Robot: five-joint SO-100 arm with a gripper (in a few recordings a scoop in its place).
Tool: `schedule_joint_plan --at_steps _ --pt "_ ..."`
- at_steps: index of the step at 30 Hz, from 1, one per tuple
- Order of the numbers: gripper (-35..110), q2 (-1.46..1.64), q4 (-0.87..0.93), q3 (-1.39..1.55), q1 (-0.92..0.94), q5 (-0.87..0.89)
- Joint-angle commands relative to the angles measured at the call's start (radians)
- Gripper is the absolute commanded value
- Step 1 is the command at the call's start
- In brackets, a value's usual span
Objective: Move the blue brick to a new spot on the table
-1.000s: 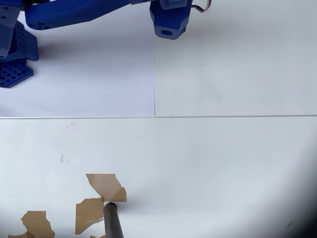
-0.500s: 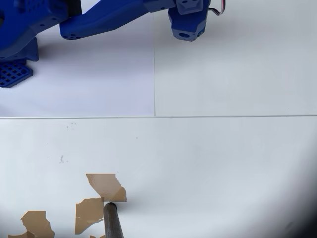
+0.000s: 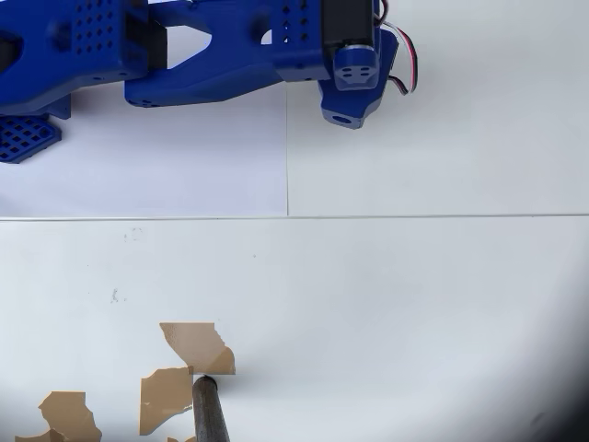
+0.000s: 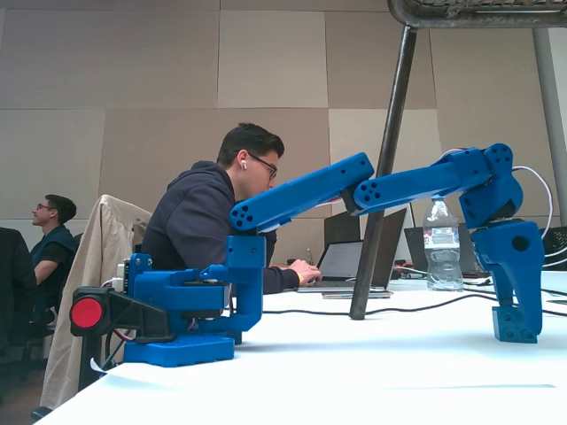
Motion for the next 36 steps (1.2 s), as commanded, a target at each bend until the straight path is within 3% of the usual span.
schedule_joint_plan --at_steps 1,11,16,25,29,36 --pt "41 0.249 0.012 0.061 0.026 -0.008" --pt "42 0.813 0.012 0.545 -0.005 -0.012" --pt "30 1.160 -0.029 1.006 -0.015 -0.055" --pt "8 1.787 -0.270 1.907 0.054 -0.218" --pt "0 1.999 -0.328 2.164 0.106 -0.313" --pt "0 2.183 -0.433 2.425 0.186 -0.469"
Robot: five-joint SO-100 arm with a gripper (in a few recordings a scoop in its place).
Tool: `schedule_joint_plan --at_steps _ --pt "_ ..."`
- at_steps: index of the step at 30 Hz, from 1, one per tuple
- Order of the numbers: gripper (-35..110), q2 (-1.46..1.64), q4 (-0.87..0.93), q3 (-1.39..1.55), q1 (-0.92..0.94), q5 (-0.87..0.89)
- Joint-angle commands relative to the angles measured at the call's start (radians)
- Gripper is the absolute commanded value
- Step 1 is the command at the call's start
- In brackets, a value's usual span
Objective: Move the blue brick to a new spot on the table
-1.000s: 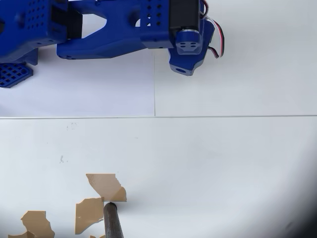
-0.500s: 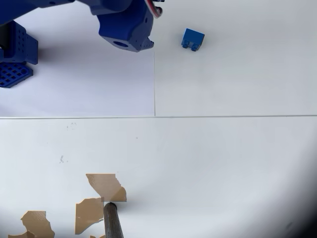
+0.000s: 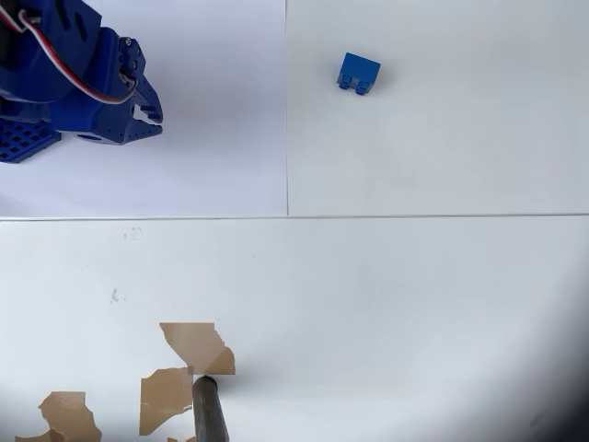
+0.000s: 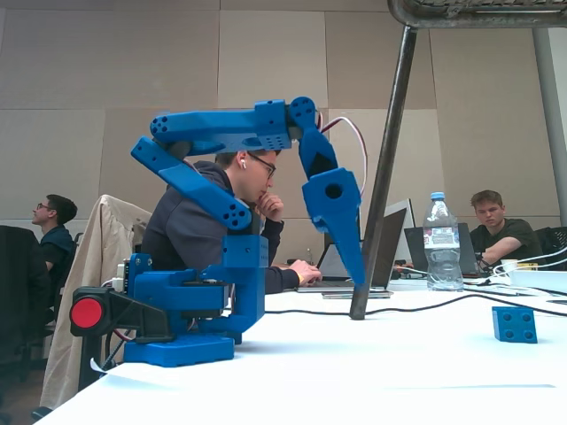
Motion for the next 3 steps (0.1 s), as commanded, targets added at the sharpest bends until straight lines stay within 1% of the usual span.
schedule_joint_plan --at_steps 1,3 --pt "0 0.098 -0.051 0.092 0.026 -0.078" --pt "0 0.166 -0.067 0.163 0.017 -0.114"
